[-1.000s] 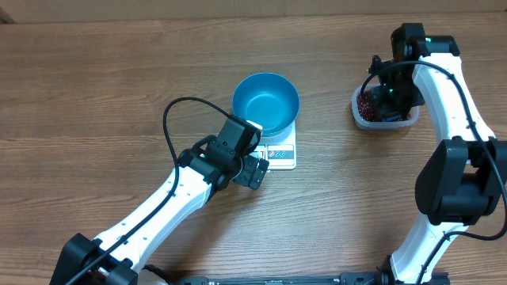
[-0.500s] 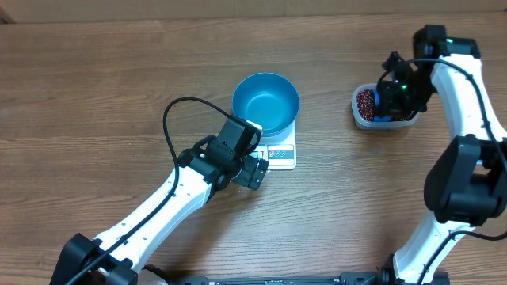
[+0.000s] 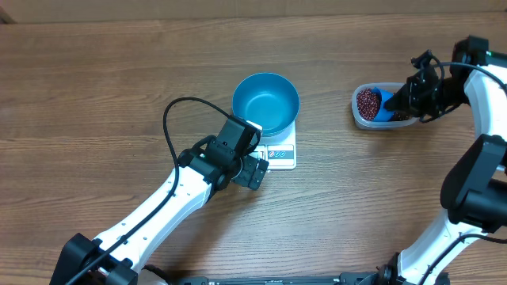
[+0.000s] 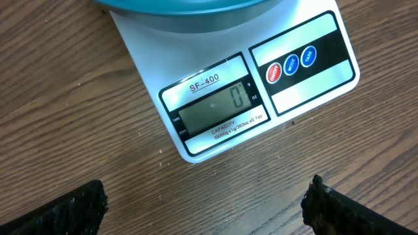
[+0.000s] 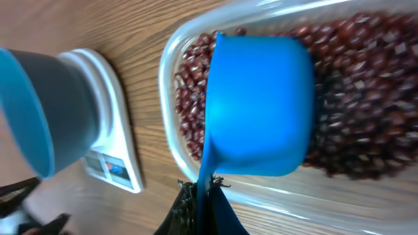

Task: Scoop item into bowl and weigh 150g on scale
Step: 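Tilt and lift the scoop full of beans with the right gripper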

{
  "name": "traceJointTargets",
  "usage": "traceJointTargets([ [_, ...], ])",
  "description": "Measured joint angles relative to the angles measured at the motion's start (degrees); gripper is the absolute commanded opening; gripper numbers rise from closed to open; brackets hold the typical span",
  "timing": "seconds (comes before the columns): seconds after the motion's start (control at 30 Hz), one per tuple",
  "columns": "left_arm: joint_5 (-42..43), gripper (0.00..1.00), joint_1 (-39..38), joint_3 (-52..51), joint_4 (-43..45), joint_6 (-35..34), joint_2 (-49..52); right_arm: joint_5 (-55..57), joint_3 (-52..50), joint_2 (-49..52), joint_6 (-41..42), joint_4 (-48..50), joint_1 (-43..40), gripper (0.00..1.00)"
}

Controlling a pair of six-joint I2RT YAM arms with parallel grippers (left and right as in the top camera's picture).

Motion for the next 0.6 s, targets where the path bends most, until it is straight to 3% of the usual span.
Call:
traceJointTargets([
  [0.6,-0.11,1.00,0.00,0.00,-0.04,0.00,0.00,-4.85,-2.05,0.28,-1.84,1.01,-6.10,0.04],
])
